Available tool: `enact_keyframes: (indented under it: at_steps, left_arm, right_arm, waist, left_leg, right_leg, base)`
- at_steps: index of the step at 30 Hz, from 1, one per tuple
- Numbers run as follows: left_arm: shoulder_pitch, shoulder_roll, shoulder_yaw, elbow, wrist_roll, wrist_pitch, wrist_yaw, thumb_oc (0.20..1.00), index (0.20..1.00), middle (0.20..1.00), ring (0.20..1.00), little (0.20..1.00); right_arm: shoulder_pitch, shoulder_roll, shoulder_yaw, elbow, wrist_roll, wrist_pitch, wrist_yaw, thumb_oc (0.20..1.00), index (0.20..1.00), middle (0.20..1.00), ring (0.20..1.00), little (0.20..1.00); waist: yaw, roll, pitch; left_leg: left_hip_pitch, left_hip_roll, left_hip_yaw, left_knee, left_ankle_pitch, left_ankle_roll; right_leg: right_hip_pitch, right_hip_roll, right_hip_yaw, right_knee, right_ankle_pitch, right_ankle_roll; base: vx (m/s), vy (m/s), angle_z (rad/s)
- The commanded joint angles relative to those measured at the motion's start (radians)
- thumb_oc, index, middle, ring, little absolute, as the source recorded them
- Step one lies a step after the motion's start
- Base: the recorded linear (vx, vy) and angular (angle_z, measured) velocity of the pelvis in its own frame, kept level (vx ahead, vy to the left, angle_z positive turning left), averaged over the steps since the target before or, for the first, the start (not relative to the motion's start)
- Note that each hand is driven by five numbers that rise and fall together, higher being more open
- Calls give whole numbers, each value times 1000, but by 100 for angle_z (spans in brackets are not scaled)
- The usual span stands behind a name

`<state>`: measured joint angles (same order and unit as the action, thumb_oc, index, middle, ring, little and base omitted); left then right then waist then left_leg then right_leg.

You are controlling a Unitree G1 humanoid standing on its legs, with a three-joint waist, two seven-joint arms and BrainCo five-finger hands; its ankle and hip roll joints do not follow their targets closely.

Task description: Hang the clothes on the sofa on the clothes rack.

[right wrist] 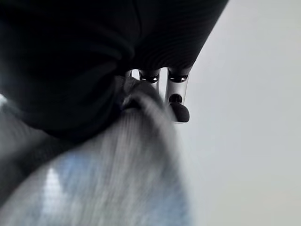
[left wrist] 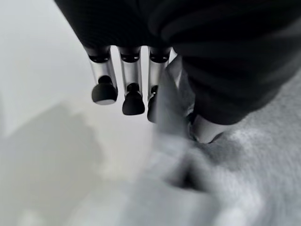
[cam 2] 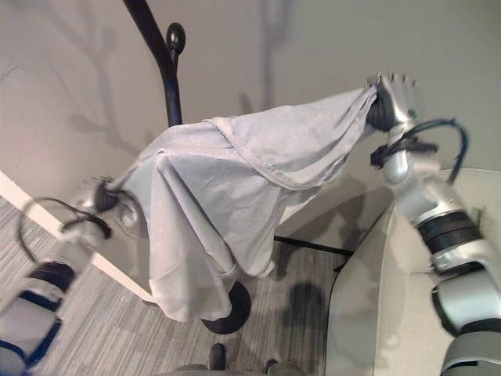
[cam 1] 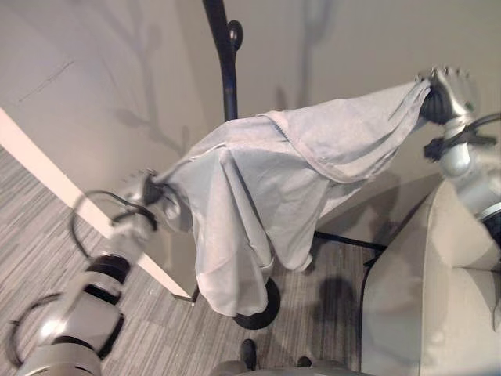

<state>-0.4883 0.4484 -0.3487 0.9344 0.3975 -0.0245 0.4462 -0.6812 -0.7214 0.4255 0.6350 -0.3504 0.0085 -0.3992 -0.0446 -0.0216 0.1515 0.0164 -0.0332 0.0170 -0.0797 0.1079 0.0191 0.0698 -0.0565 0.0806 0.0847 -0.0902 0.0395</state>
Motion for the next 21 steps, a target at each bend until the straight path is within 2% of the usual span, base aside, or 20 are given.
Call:
enact_keyframes:
  at_steps: [1,3,4,5,6,7,8,9,10,12,14,15,16,17,20,21]
  left_arm:
    - [-73,80,24,159,-28,42,-6,200,200,200,200,200]
    - [2,-53,152,33,-112,13,0,200,200,200,200,200]
    - [24,-89,195,-3,-158,2,1,200,200,200,200,200]
    - [29,-88,196,-7,-158,3,0,200,200,200,200,200]
    - [43,-120,231,-43,-208,-12,-5,787,787,787,787,787]
    - [69,-158,271,-80,-264,-28,-23,1000,1000,1000,1000,1000]
    - [87,-198,309,-100,-337,-37,-43,1000,1000,1000,1000,1000]
    - [135,-272,380,-151,-460,-46,-100,1000,1000,1000,1000,1000]
    - [138,-272,380,-153,-460,-45,-101,1000,1000,1000,1000,1000]
    - [187,-330,448,-191,-558,-51,-142,1000,1000,1000,1000,1000]
    - [189,-330,447,-191,-558,-51,-142,1000,1000,1000,1000,1000]
    - [279,-341,496,-224,-593,-52,-178,1000,1000,1000,1000,1000]
    - [309,-351,560,-179,-656,-51,-183,1000,1000,1000,1000,1000]
    - [310,-351,560,-179,-656,-52,-183,1000,1000,1000,1000,1000]
    - [374,-373,661,-152,-771,-50,-205,1000,1000,1000,1000,1000]
    - [374,-373,661,-152,-771,-50,-205,1000,1000,1000,1000,1000]
  right_arm:
    - [-86,-63,-29,20,43,22,9,200,200,200,200,200]
    - [33,68,-86,37,52,17,13,200,200,200,200,200]
    - [70,109,-110,34,67,12,16,200,200,200,200,200]
    - [74,110,-110,32,67,12,16,200,200,200,200,200]
    - [101,142,-120,25,74,4,25,200,200,200,200,200]
    - [131,172,-125,20,74,-5,31,200,200,200,200,200]
    - [158,205,-136,14,80,-17,39,200,200,200,200,200]
    - [221,250,-145,-15,101,-40,72,200,200,200,200,200]
    - [223,250,-144,-16,101,-39,72,200,200,200,200,200]
    - [296,299,-150,-50,151,-60,123,580,580,580,580,580]
    - [299,299,-150,-51,151,-60,124,580,580,580,580,580]
    - [395,346,-171,-112,276,-72,202,1000,1000,1000,1000,1000]
    - [453,383,-213,-124,366,-73,229,1000,1000,1000,1000,1000]
    - [454,383,-213,-125,366,-73,229,1000,1000,1000,1000,1000]
    - [548,429,-290,-173,515,-79,299,1000,1000,1000,1000,1000]
    - [548,429,-290,-173,515,-79,299,1000,1000,1000,1000,1000]
  waist:
    - [0,-7,11]
    - [-3,-1,-12]
    - [-5,0,-22]
    - [-5,0,-26]
    - [-5,1,-32]
    - [-4,2,-44]
    - [-3,3,-51]
    - [-2,12,-74]
    - [-2,12,-77]
    - [-1,20,-105]
    - [-2,20,-105]
    - [3,22,-137]
    - [6,26,-161]
    - [6,26,-163]
    - [12,26,-205]
    - [12,26,-205]
  left_leg:
    - [74,23,5,3,-49,-43]
    - [72,22,6,0,-50,-40]
    - [72,21,7,-1,-50,-40]
    - [71,21,6,-1,-50,-40]
    - [70,21,6,-2,-49,-40]
    - [68,22,6,-4,-48,-40]
    - [66,22,7,-5,-47,-40]
    - [64,23,8,-8,-45,-41]
    - [62,23,8,-8,-45,-41]
    - [57,25,6,-8,-45,-43]
    - [61,24,5,-8,-50,-43]
    - [59,27,4,-8,-48,-51]
    - [57,29,5,-8,-49,-54]
    - [57,28,5,-8,-49,-54]
    - [63,30,4,-8,-60,-58]
    - [63,30,4,-8,-60,-58]
  right_leg:
    - [14,-87,19,-62,186,-2]
    - [6,-86,23,-65,188,0]
    - [4,-86,24,-67,189,1]
    - [3,-86,24,-67,189,1]
    - [1,-86,27,-68,191,1]
    - [-2,-85,29,-70,193,2]
    - [-5,-84,30,-70,196,1]
    - [-12,-83,34,-69,201,2]
    - [-14,-83,34,-69,201,2]
    - [-21,-83,37,-69,208,4]
    - [-16,-84,35,-70,204,4]
    - [-21,-87,37,-71,211,9]
    - [-26,-88,36,-72,216,11]
    - [-26,-88,36,-72,215,11]
    - [-23,-91,29,-73,211,11]
    - [-23,-91,29,-73,211,11]
  base:
    - [0,0,0]
    - [53,25,-6]
    - [59,12,-8]
    - [32,0,-3]
    - [32,-7,-2]
    - [42,-11,1]
    - [57,2,1]
    - [43,5,-2]
    - [44,13,-2]
    - [19,4,-1]
    - [29,-1,-1]
    - [79,-7,2]
    - [80,-7,-1]
    - [78,-5,-3]
    - [57,-10,-4]
    - [38,-19,-1]
